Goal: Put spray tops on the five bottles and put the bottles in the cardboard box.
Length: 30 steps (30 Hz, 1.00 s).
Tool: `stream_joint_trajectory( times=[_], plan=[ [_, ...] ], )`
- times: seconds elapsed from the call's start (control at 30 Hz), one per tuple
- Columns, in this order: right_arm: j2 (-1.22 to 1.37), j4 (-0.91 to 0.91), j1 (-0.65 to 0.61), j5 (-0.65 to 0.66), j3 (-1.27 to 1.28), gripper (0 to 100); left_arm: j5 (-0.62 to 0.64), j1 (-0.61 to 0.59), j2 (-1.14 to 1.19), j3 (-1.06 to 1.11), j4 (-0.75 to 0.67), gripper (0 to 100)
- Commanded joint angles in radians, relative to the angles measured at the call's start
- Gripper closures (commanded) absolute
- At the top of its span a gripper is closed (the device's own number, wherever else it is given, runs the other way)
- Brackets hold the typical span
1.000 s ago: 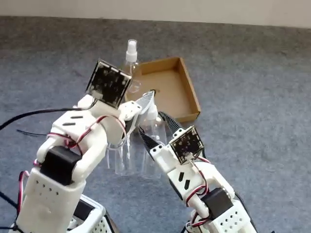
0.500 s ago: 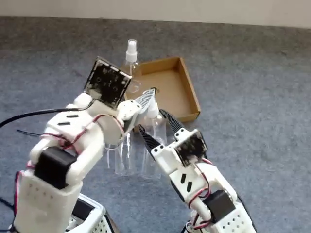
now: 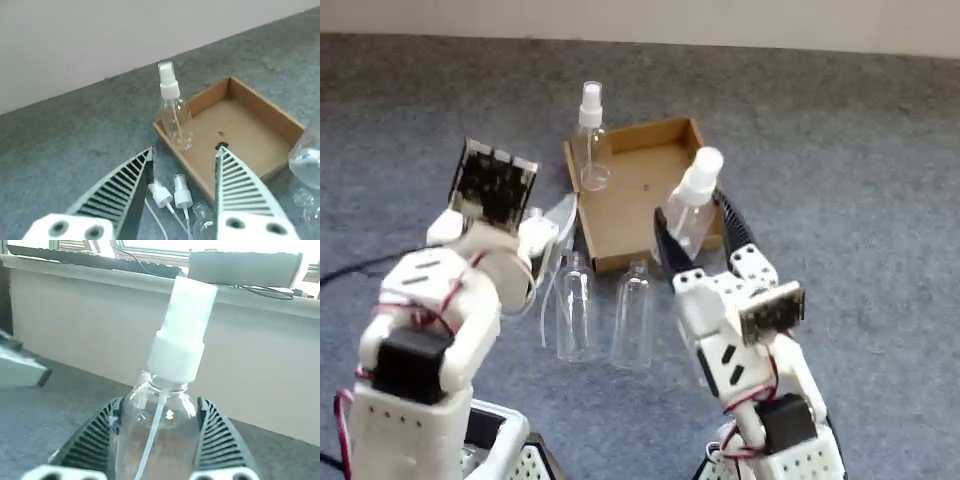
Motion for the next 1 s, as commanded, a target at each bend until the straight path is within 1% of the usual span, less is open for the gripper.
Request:
stream_joint_trajectory(
  times=[0.0, 0.1, 0.23, 0.33, 0.43, 0.5, 0.7, 0.97],
  plan=[
    [0.182, -0.196, 0.045, 0.0, -0.047, 99.4, -0.006, -0.101, -0.231, 0.254, -0.124, 81],
    [0.387, -0.317, 0.062, 0.0, -0.134, 99.4, -0.006, -0.194, -0.338, 0.433, -0.196, 81],
    [0.691, -0.456, 0.064, 0.0, -0.288, 99.4, -0.003, -0.282, -0.371, 0.619, -0.269, 81],
    [0.92, -0.558, 0.064, 0.0, -0.407, 99.4, -0.002, -0.325, -0.375, 0.73, -0.348, 81],
    [1.132, -0.688, 0.064, 0.0, -0.51, 99.4, -0.002, -0.331, -0.372, 0.822, -0.425, 81],
    [1.262, -0.765, 0.065, 0.0, -0.564, 99.4, -0.003, -0.334, -0.374, 0.849, -0.456, 81],
    [1.59, -0.898, 0.074, 0.0, -0.719, 99.4, -0.003, -0.331, -0.372, 0.858, -0.462, 81],
    [1.85, -1.027, 0.105, 0.0, -0.846, 99.4, -0.003, -0.331, -0.372, 0.871, -0.468, 81]
  ],
)
